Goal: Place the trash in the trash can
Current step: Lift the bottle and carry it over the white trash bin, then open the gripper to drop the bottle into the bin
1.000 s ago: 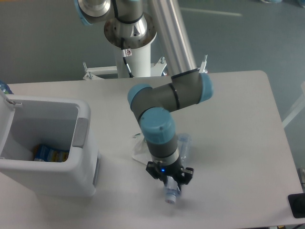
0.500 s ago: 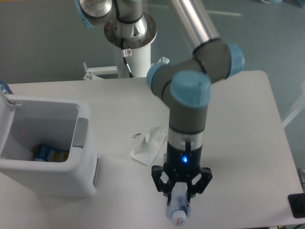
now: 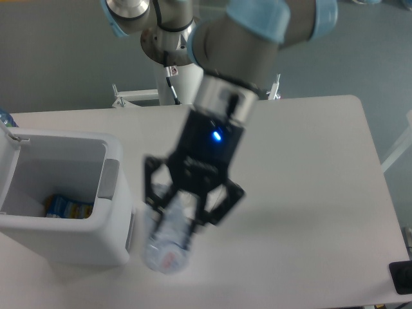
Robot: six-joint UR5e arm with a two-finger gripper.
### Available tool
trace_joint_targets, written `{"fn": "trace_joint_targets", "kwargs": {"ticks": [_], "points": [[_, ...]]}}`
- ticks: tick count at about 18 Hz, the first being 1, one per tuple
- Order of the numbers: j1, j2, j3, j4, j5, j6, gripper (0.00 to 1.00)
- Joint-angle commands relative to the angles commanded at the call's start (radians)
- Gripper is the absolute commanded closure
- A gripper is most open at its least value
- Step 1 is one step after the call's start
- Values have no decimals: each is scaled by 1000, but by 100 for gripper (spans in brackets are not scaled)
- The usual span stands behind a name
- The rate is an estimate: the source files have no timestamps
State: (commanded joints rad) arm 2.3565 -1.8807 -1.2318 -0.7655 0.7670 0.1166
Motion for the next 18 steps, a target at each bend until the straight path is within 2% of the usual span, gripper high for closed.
{"fn": "trace_joint_targets", "kwargs": {"ticks": [3, 5, 9, 12, 16, 18], "points": [[-51, 3, -3, 0, 0, 2, 76], [-95, 5, -34, 0, 0, 12, 72], [-112, 32, -120, 5, 8, 66, 53], [-112, 46, -144, 5, 9, 89, 0], [-94, 43, -144, 3, 9, 89, 0], [-36, 46, -150, 3, 9, 92, 0]]}}
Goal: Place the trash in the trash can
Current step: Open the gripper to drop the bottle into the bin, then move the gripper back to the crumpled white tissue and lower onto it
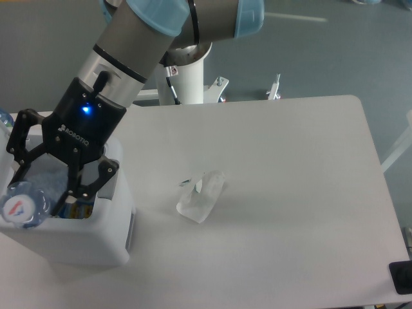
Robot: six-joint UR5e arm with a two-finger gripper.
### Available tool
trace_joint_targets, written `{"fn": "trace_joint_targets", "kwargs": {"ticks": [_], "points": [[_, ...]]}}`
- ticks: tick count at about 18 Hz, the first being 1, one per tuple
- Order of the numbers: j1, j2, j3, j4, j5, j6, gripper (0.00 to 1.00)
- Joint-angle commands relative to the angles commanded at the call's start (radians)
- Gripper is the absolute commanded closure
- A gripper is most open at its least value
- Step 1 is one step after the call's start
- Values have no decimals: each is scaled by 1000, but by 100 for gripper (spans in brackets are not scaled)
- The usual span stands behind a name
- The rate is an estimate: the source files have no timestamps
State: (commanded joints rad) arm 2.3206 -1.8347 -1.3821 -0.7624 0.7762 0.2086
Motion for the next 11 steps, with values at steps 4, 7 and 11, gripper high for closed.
{"fn": "trace_joint_targets", "kwargs": {"ticks": [4, 7, 11], "points": [[104, 0, -2, 0, -2, 0, 0], [161, -2, -2, 0, -2, 8, 0], [236, -14, -44, -2, 2, 56, 0]]}}
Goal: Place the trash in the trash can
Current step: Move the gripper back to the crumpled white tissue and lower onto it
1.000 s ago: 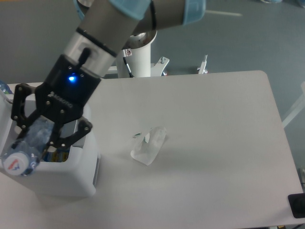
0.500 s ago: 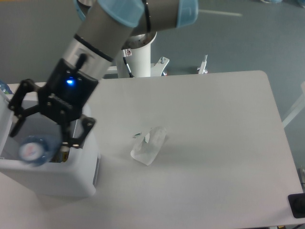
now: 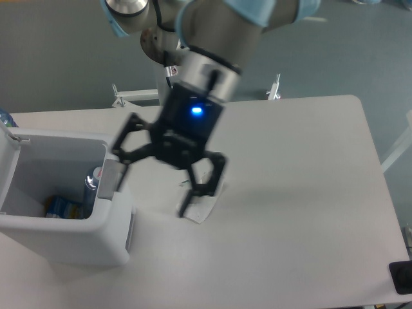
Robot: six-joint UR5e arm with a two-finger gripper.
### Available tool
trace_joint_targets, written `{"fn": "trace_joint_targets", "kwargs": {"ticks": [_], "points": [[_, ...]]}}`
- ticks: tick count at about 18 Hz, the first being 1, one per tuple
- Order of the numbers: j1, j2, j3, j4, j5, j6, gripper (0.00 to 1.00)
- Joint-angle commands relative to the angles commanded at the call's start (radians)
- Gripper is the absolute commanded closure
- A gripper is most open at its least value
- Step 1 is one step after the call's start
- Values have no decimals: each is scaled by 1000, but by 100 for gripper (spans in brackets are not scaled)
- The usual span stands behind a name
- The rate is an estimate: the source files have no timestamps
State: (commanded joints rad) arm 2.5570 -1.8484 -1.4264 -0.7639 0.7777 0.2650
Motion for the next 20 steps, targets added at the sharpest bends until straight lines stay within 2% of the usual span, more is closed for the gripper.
{"fn": "trace_joint_targets", "kwargs": {"ticks": [2, 4, 6, 7, 9, 15, 20], "points": [[15, 3, -76, -2, 15, 93, 0], [15, 38, -191, 2, 105, 227, 0], [17, 75, -300, 0, 220, 429, 0], [19, 83, -342, 0, 268, 512, 0], [16, 87, -405, -2, 323, 589, 0], [6, 86, -535, -8, 400, 681, 0], [-86, 32, -548, -54, 599, 678, 0]]}}
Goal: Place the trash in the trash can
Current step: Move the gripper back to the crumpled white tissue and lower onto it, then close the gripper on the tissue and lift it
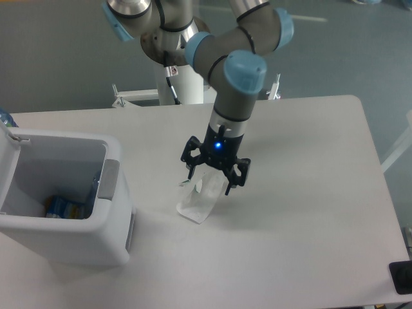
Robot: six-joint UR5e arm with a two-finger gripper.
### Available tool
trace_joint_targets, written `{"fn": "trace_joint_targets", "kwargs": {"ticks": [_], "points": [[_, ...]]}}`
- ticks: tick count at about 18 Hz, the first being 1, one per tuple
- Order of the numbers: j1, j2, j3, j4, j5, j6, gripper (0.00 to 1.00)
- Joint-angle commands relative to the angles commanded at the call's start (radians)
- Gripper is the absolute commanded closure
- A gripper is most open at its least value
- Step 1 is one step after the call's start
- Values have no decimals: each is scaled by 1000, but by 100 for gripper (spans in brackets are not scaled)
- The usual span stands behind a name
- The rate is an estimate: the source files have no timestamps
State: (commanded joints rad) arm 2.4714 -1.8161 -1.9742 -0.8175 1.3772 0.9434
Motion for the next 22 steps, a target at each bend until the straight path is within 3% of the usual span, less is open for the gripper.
{"fn": "trace_joint_targets", "kwargs": {"ticks": [3, 7, 9, 16, 22], "points": [[-25, -43, 0, -23, 17, -9, 3], [-25, -46, 14, -84, 17, -25, 75], [-25, -48, 23, -97, 17, -37, 100], [-26, -65, 100, -123, 16, -95, 100], [-11, -54, 198, -219, 5, -101, 100]]}}
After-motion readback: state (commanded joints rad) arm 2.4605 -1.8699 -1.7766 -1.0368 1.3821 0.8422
